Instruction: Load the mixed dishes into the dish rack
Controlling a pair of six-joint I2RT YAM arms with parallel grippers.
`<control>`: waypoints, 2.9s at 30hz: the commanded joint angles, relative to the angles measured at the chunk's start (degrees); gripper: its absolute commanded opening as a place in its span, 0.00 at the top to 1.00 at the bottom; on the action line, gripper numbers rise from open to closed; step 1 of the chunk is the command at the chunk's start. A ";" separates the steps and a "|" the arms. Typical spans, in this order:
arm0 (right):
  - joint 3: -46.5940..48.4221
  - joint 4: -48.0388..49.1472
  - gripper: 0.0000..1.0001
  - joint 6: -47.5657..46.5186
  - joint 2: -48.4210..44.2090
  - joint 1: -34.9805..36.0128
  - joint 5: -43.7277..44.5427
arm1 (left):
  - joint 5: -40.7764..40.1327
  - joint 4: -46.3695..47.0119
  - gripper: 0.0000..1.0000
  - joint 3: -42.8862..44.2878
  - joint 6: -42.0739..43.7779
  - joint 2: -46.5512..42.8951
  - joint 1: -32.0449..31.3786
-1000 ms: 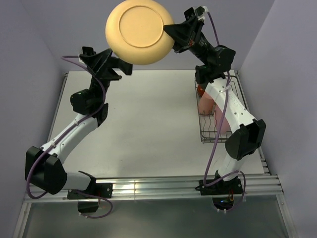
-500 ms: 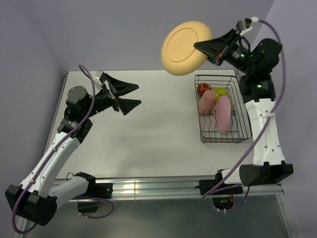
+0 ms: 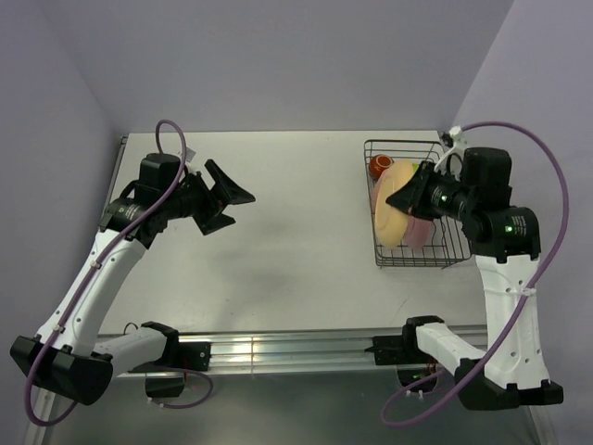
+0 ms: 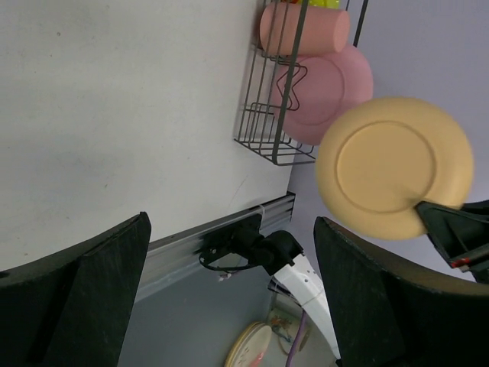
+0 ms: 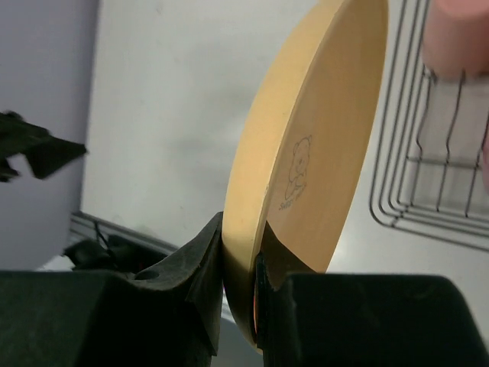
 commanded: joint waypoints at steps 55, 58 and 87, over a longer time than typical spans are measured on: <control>-28.34 18.20 1.00 -11.98 0.65 1.72 7.15 | 3.65 1.12 0.08 -4.14 0.84 -2.18 -0.11; -30.36 19.16 1.00 -10.75 -1.54 1.72 8.55 | 3.74 1.65 0.08 -4.14 0.66 -1.82 -0.11; -27.39 22.42 1.00 -8.47 10.84 1.02 15.94 | 3.74 1.57 0.08 -5.11 0.14 -2.09 -0.11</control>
